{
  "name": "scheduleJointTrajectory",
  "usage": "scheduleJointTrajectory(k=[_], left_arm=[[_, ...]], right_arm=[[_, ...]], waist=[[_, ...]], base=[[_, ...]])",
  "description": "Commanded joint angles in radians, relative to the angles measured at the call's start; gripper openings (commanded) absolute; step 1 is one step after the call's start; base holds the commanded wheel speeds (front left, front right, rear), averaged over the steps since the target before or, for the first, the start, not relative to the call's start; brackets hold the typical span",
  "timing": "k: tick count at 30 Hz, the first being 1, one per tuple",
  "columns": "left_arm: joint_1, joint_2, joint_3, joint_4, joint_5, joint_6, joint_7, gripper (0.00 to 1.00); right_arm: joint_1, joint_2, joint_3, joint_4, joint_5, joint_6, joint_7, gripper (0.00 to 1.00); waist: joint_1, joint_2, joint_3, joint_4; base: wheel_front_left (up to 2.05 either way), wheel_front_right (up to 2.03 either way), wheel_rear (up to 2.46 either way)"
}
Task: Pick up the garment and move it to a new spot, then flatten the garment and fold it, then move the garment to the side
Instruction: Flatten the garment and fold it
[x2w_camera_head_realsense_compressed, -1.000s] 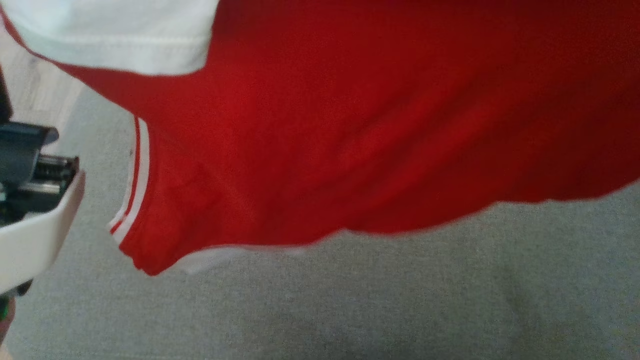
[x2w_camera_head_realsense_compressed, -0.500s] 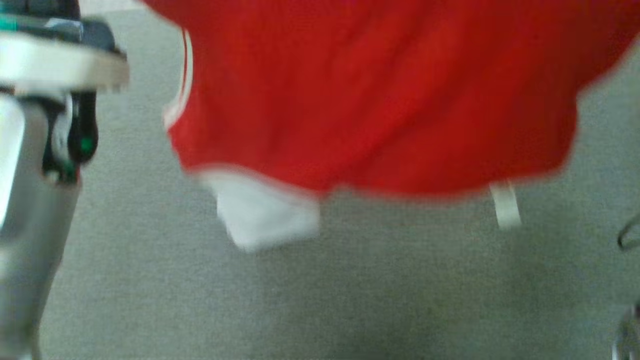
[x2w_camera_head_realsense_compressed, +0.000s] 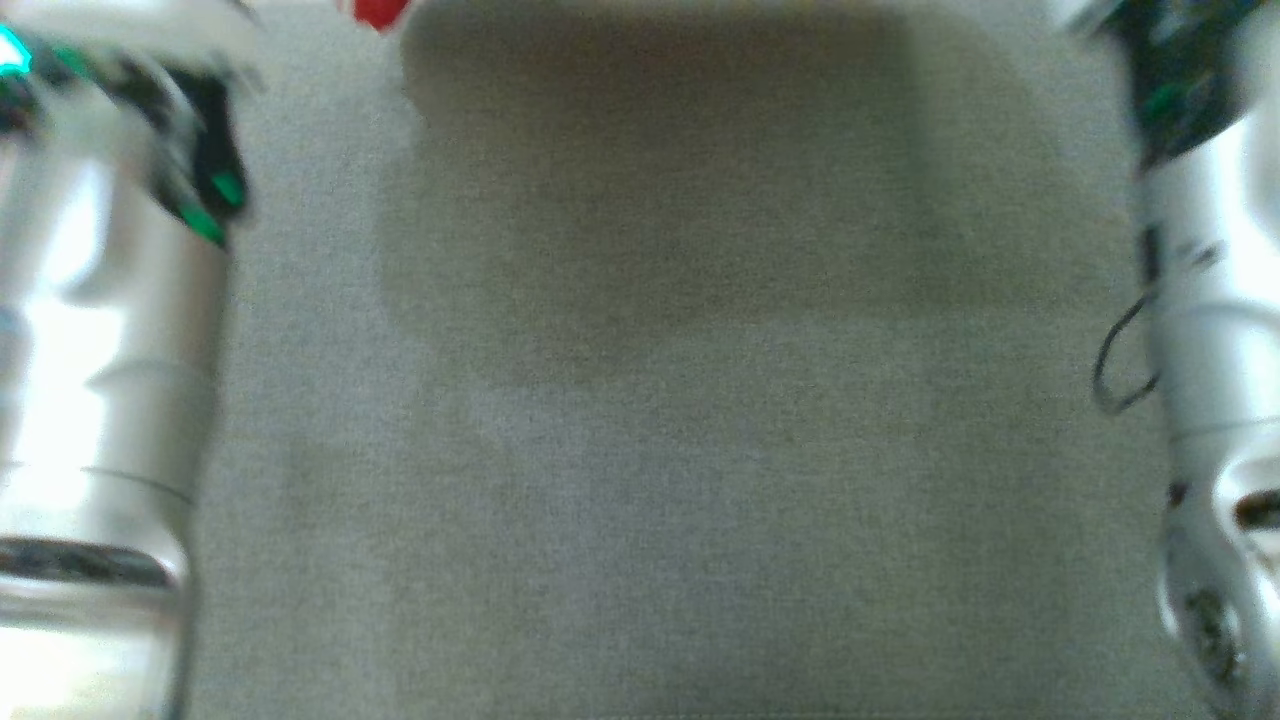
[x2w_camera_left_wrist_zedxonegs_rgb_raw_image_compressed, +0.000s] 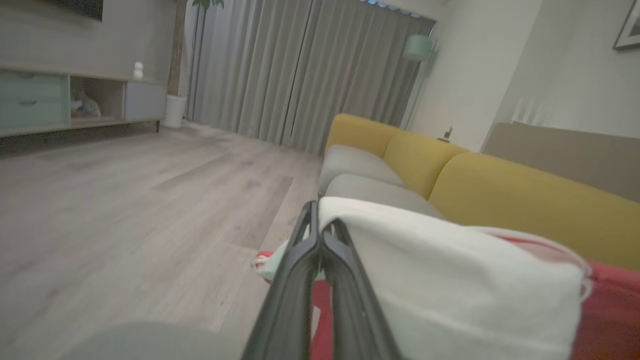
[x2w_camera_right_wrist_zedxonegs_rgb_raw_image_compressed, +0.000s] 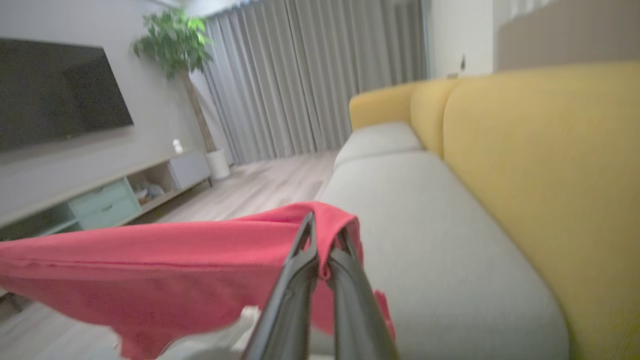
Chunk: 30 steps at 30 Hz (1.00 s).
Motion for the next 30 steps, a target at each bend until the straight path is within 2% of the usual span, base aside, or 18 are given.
scheduleJointTrajectory(k=[1,5,6,9,14,18,23,27,30], left_arm=[[0.028,-0.001,0.027,0.083,-0.024,-0.009,-0.017,0.0],[0.103,-0.079,0.022,0.273,-0.054,-0.038,-0.031,0.0],[0.103,-0.079,0.022,0.273,-0.054,-0.038,-0.031,0.0],[0.15,-0.13,0.003,0.394,-0.057,-0.06,-0.042,0.0],[0.174,-0.151,0.008,0.433,-0.069,-0.08,-0.063,0.0],[0.237,-0.142,0.049,0.426,-0.098,-0.107,-0.08,0.0],[0.372,-0.1,0.079,0.269,-0.056,-0.116,-0.082,0.0],[0.536,-0.071,0.074,0.106,-0.007,-0.084,-0.083,0.0],[0.678,-0.03,0.063,-0.065,0.016,-0.033,-0.062,0.0]], right_arm=[[0.022,0.033,0.036,0.075,0.007,-0.001,-0.015,0.0],[0.083,0.058,0.075,0.271,0.031,-0.001,-0.046,0.0],[0.083,0.058,0.075,0.271,0.031,-0.001,-0.046,0.0],[0.143,0.077,0.107,0.395,0.069,-0.001,-0.086,0.0],[0.206,0.085,0.142,0.433,0.124,-0.001,-0.149,0.0],[0.312,0.075,0.184,0.375,0.2,-0.001,-0.233,0.0],[0.484,0.017,0.203,0.224,0.252,-0.001,-0.274,0.0],[0.682,-0.034,0.161,0.049,0.25,-0.001,-0.224,0.0],[0.847,-0.054,0.086,-0.147,0.212,-0.001,-0.14,0.0]], waist=[[-0.0002,0.0,0.007,0.003],[-0.0002,0.0,0.027,0.008],[-0.0002,0.0,0.027,0.008],[-0.0002,0.0,0.049,0.013],[-0.0002,0.0,0.048,0.022],[-0.0002,0.0,0.01,0.023],[-0.0002,0.0,-0.045,0.037],[-0.0002,0.0,-0.086,0.053],[-0.0002,0.0,-0.102,0.055]], base=[[0.0,0.0,0.0],[0.0,0.0,0.0],[0.0,0.0,0.0],[0.0,0.0,0.0],[0.0,0.0,0.0],[0.0,0.0,0.0],[0.0,0.0,0.0],[0.0,0.0,0.0],[0.0,0.0,0.0]])
